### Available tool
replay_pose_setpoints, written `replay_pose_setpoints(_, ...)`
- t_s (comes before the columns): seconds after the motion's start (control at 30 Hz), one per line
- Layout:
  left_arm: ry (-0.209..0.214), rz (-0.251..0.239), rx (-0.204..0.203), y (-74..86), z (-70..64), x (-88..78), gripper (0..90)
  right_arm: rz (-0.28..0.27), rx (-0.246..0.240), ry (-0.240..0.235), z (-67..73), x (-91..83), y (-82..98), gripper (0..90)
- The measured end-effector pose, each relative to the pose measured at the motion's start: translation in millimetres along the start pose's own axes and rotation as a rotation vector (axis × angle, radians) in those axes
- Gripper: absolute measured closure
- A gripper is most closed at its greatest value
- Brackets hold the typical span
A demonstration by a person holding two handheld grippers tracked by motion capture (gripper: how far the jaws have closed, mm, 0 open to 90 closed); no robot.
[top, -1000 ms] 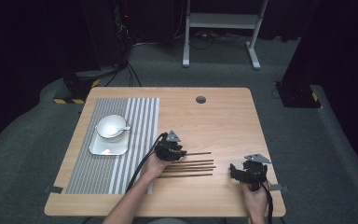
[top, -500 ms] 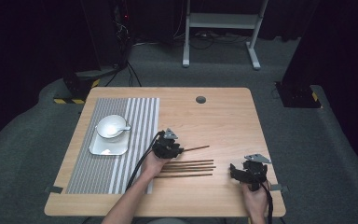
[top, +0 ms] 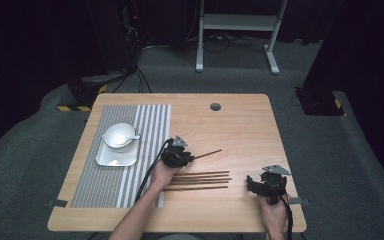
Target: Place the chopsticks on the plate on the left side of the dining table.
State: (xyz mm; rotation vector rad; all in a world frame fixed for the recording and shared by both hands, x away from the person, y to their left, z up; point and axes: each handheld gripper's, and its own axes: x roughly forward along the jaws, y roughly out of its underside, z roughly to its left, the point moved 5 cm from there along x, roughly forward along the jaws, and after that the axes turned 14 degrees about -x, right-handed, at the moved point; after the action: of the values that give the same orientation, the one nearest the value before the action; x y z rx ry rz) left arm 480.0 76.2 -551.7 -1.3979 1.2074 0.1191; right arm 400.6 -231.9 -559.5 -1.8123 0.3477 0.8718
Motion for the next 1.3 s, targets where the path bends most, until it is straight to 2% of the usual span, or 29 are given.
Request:
replay_pose_setpoints(0.27, 0.002, -0.005, 0.002, -0.7, 3.5, 0.0, 77.2, 0.0, 0.001, 0.0, 0.1, 0.0, 0.0, 14.4)
replay_pose_setpoints(0.5, -0.004, 0.014, 0.032, -3.0, 5.1, 0.4, 78.9, 0.001, 0.004, 0.0, 0.5, -0.2, 0.1, 14.7)
replay_pose_setpoints(0.97, 0.0, 0.015, 0.065, -3.4, 6.3, 0.7, 82.5, -0.001, 0.001, 0.0, 0.5, -0.2, 0.0, 15.0)
replay_pose_setpoints(1.3, -0.005, 0.02, 0.109, -3.5, 6.4, 0.6, 83.2, -0.001, 0.001, 0.0, 0.5, -0.3, 0.0, 15.0)
